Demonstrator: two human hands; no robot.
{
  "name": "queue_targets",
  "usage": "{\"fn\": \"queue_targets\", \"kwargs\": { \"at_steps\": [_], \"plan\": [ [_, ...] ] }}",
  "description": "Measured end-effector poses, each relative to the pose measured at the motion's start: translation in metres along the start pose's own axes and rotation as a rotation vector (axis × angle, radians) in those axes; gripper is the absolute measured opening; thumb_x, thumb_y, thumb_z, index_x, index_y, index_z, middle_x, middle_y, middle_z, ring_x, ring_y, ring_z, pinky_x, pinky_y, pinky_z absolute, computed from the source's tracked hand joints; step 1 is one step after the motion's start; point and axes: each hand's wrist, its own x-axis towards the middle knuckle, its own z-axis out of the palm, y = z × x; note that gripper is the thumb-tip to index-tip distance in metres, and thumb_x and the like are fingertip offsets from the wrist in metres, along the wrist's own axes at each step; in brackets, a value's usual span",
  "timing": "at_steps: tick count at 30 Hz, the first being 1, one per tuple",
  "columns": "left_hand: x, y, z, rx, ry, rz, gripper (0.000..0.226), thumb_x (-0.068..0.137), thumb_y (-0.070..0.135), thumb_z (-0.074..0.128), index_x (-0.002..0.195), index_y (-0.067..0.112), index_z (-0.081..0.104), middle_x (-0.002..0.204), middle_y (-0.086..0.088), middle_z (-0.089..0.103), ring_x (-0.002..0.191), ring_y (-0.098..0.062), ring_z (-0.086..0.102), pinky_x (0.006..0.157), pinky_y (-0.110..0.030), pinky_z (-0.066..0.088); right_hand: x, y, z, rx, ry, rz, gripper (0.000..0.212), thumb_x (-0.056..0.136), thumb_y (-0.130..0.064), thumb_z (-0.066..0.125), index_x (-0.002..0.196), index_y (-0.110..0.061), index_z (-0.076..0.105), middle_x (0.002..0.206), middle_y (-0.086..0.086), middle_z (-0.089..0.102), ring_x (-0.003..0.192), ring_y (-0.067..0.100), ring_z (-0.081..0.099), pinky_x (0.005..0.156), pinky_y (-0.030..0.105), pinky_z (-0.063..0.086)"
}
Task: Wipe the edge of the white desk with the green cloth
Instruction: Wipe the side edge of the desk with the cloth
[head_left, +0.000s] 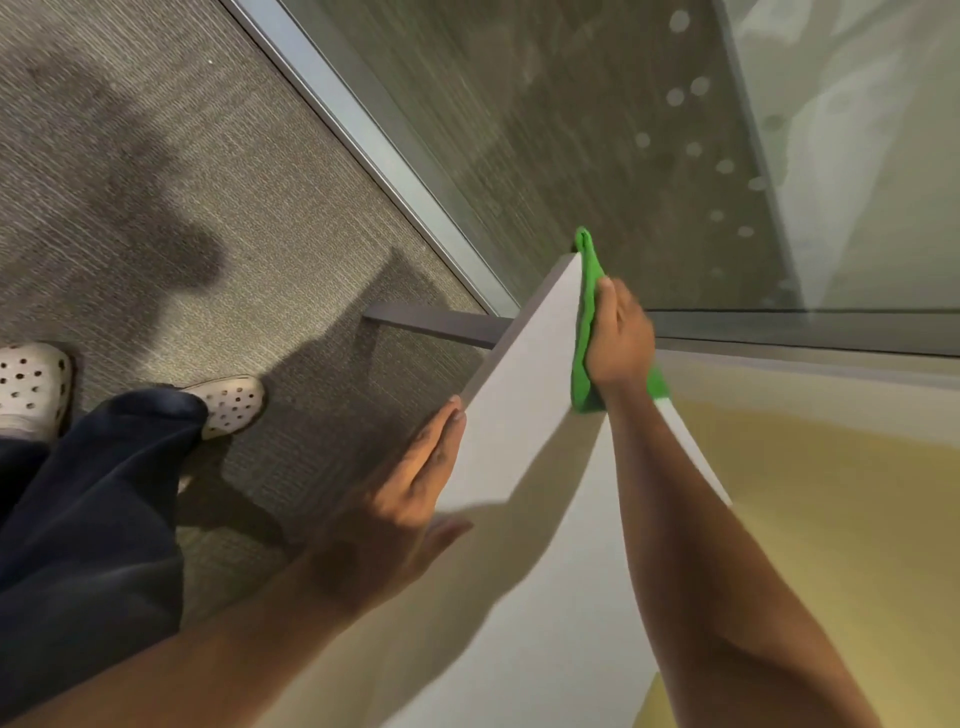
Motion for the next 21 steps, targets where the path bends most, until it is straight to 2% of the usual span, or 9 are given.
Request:
{"fn": "queue_targets", "kwargs": {
  "at_steps": [3,6,9,11,13,16,19,21],
  "plan": [
    [0.001,0.001,-0.003,-0.008,0.01,0.009,0.093,0.098,0.057,0.071,0.163,-0.002,0.039,0.174,-0.013,0.039,0.16,-0.019,0.04,0.134,-0.022,0.013,-0.014,0.02,-0.002,0.032,0.053,0.133,0.058,0.102,-0.048,0.022,0.097,-0.006,0.063,0.102,0.015,0.07,0.102,0.037,0.062,0.094,0.05,0.048],
    [0.001,0.001,-0.006,0.01,0.049,0.017,0.091,0.098,0.056,0.072,0.161,-0.002,0.043,0.172,-0.013,0.042,0.157,-0.018,0.044,0.134,-0.02,0.012,-0.007,0.0,0.006,0.007,0.12,0.233,0.052,0.109,-0.04,0.027,0.118,-0.011,0.069,0.123,0.017,0.072,0.12,0.04,0.062,0.109,0.052,0.044],
    [0.001,0.001,-0.008,0.008,0.071,0.024,0.089,0.097,0.056,0.073,0.161,0.001,0.045,0.171,-0.009,0.044,0.156,-0.013,0.045,0.132,-0.017,0.016,-0.003,-0.035,0.021,-0.032,0.159,0.156,0.052,0.108,-0.04,0.026,0.124,-0.01,0.067,0.131,0.017,0.07,0.124,0.039,0.06,0.107,0.049,0.041],
    [0.0,0.002,-0.006,-0.062,0.048,0.009,0.087,0.096,0.052,0.074,0.162,0.004,0.044,0.173,-0.006,0.041,0.156,-0.008,0.042,0.124,-0.015,0.03,-0.01,-0.054,0.029,-0.062,0.196,0.05,0.051,0.105,-0.039,0.032,0.13,-0.007,0.063,0.135,0.018,0.067,0.128,0.039,0.058,0.11,0.05,0.04],
    [-0.001,0.005,-0.004,-0.128,0.007,-0.043,0.091,0.091,0.049,0.074,0.166,0.01,0.039,0.177,0.0,0.034,0.156,0.0,0.037,0.114,-0.016,0.042,-0.026,-0.064,0.034,-0.095,0.185,-0.023,0.053,0.105,-0.033,0.044,0.15,-0.006,0.049,0.154,0.017,0.055,0.145,0.037,0.048,0.122,0.054,0.032],
    [0.001,0.005,0.0,-0.189,-0.03,-0.137,0.103,0.084,0.053,0.071,0.17,0.015,0.028,0.181,0.006,0.021,0.158,0.004,0.028,0.116,-0.014,0.031,-0.066,-0.067,0.038,-0.123,0.042,-0.074,0.075,0.1,-0.028,0.044,0.167,-0.007,0.018,0.177,0.014,0.016,0.165,0.033,0.013,0.133,0.059,0.012],
    [0.007,-0.001,0.011,-0.348,-0.101,-0.219,0.115,0.085,0.045,0.077,0.172,0.01,0.011,0.181,0.005,0.001,0.165,-0.008,0.01,0.129,-0.022,0.015,-0.12,-0.064,0.044,-0.096,-0.054,-0.143,0.082,0.095,-0.035,0.031,0.169,-0.01,0.005,0.18,0.01,-0.002,0.167,0.03,-0.004,0.134,0.059,0.001],
    [0.009,-0.004,0.017,-0.378,-0.148,-0.29,0.119,0.084,0.037,0.082,0.171,0.007,0.007,0.182,-0.003,0.001,0.168,-0.017,0.006,0.134,-0.03,0.012,-0.152,-0.062,0.049,-0.079,-0.09,-0.183,0.084,0.094,-0.038,0.028,0.169,-0.012,0.001,0.18,0.007,-0.008,0.167,0.027,-0.011,0.134,0.058,-0.003]
  ]
}}
